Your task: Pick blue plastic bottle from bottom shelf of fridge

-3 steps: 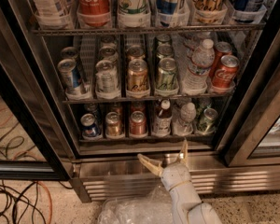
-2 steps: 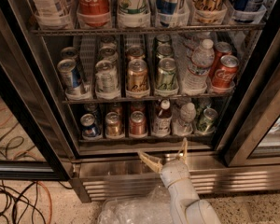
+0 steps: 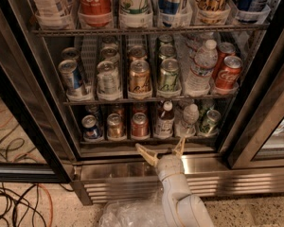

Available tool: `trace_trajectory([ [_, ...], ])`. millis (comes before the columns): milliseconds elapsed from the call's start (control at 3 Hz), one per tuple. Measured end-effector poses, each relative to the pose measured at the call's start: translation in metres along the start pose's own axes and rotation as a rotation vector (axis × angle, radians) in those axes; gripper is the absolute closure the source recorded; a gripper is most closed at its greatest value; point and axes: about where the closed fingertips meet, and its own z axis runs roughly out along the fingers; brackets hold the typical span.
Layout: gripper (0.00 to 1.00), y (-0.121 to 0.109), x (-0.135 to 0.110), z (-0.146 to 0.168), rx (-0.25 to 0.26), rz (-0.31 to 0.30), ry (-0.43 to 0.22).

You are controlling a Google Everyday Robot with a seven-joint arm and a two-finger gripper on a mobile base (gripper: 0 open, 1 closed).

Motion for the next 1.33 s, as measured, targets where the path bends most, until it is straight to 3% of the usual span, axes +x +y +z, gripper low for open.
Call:
trace_trajectory([
  [333, 0.18, 0.000, 0.000, 0.000, 0.000, 0.000, 0.000],
  [1000, 0.22, -0.002, 0.000, 0.007, 0.011, -0.008, -0.007],
  [1333, 0.30, -0.004, 0.000, 0.013, 0.018, -0.011, -0.011],
])
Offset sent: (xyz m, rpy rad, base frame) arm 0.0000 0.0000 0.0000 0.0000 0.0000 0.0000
